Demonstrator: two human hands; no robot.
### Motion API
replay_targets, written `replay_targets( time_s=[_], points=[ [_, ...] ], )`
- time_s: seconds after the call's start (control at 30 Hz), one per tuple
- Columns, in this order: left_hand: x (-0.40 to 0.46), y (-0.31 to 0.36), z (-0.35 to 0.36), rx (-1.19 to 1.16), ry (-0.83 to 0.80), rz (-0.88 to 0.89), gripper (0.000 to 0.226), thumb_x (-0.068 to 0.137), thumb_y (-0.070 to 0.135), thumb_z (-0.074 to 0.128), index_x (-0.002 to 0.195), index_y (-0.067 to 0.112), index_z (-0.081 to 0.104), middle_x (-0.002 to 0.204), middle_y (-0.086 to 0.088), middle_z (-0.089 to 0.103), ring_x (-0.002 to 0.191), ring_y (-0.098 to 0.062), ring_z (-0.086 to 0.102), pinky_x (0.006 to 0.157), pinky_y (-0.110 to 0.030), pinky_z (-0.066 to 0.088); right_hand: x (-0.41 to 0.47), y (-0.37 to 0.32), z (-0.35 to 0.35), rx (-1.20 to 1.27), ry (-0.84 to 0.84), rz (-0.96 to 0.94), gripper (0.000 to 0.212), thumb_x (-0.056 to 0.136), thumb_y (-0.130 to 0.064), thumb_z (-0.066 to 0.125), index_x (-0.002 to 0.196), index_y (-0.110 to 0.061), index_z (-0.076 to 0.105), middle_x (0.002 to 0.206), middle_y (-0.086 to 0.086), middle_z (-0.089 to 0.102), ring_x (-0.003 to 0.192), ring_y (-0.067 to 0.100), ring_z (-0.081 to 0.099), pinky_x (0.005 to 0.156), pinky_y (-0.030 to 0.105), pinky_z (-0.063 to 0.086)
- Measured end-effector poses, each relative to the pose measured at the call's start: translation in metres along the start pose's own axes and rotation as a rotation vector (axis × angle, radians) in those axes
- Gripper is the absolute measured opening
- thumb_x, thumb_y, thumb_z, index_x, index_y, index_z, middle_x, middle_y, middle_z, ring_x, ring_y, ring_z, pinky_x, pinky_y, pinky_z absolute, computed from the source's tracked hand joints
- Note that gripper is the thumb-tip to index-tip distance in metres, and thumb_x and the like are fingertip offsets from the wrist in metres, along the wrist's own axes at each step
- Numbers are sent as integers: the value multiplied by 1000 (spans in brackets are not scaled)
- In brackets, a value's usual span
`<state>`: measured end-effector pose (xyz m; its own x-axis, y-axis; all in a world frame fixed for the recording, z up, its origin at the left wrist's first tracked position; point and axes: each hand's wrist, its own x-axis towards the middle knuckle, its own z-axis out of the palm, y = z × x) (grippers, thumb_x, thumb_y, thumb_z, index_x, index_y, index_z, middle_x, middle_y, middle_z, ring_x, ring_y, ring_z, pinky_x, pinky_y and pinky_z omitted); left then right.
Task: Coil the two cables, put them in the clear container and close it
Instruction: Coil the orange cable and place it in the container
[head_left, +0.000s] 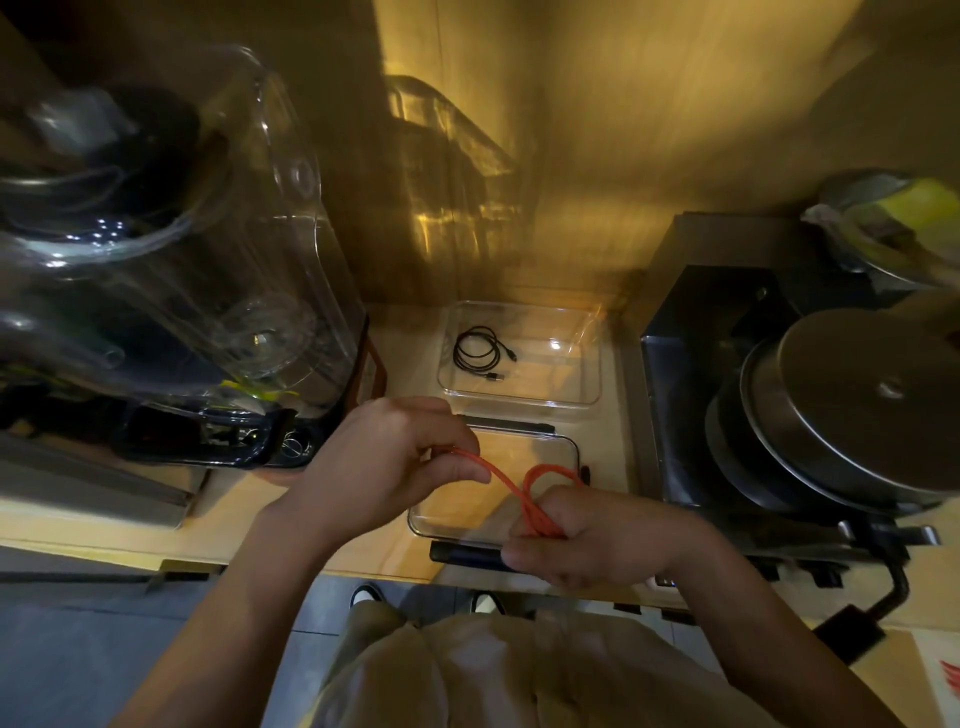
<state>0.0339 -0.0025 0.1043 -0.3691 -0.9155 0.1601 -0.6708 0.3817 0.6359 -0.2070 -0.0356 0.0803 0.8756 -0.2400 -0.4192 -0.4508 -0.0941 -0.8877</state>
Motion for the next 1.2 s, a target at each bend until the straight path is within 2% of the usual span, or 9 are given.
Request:
replay_targets(
  time_s=[0.07,0.13,0.23,0.43,0.57,0.7,1.0,1.1,1.2],
  points=[
    [1,2,3,-35,27,1,30,88,56,64,88,29,77,77,13,67,69,-3,63,58,-34,51,-3,3,-3,270,-68,-142,43,98,-44,49,69,-14,54,56,-1,47,48,19,42,48,36,35],
    [2,5,5,-61,37,5,32,89,55,63,88,26,77,76,16,66,68,0,62,58,-29,51,-2,9,-4,574,-146,-288,38,100,-39,49,69,-16,50,51,-8,40,40,11,33,41,32,25],
    [1,6,9,-69,49,-2,33,92,53,60,89,24,76,74,15,67,67,0,62,57,-28,51,1,16,-5,913,-242,-435,37,102,-32,48,70,-13,53,42,0,26,33,12,23,37,30,15],
    [-3,-1,10,-59,85,-69,32,96,52,56,93,25,73,74,5,69,66,-9,65,56,-37,52,4,17,-8,1308,-178,-606,41,105,-37,37,67,-20,42,41,-3,19,34,12,18,42,24,21],
    [-7,-4,8,-44,85,-92,31,96,51,56,93,26,73,73,4,69,66,-11,66,56,-37,52,4,17,-8,1377,-127,-667,42,105,-34,36,67,-18,41,41,-2,21,33,12,20,39,25,19],
    [-13,-6,0,21,103,-91,31,96,51,56,91,26,75,76,10,70,69,-6,65,57,-35,51,2,20,-9,1327,-129,-631,42,105,-32,35,67,-17,41,41,-1,23,34,14,21,44,25,29],
    [-35,-10,-29,76,295,-126,25,94,43,64,80,27,76,67,26,56,60,1,57,53,-25,44,3,25,-10,1331,-161,-602,39,106,-29,34,69,-15,39,42,0,22,35,15,19,46,27,27],
    [-33,-1,-30,102,316,-81,22,94,38,66,83,22,78,70,19,63,63,4,58,57,-15,40,6,21,-13,1357,-153,-652,40,105,-29,34,69,-15,40,41,0,22,35,15,19,42,27,20],
    [-30,9,-31,90,342,-39,19,93,33,67,86,18,78,69,10,67,64,0,61,56,-18,44,8,15,-17,1361,-119,-692,40,105,-30,34,68,-16,42,40,-1,22,34,14,19,40,27,17]
  ],
)
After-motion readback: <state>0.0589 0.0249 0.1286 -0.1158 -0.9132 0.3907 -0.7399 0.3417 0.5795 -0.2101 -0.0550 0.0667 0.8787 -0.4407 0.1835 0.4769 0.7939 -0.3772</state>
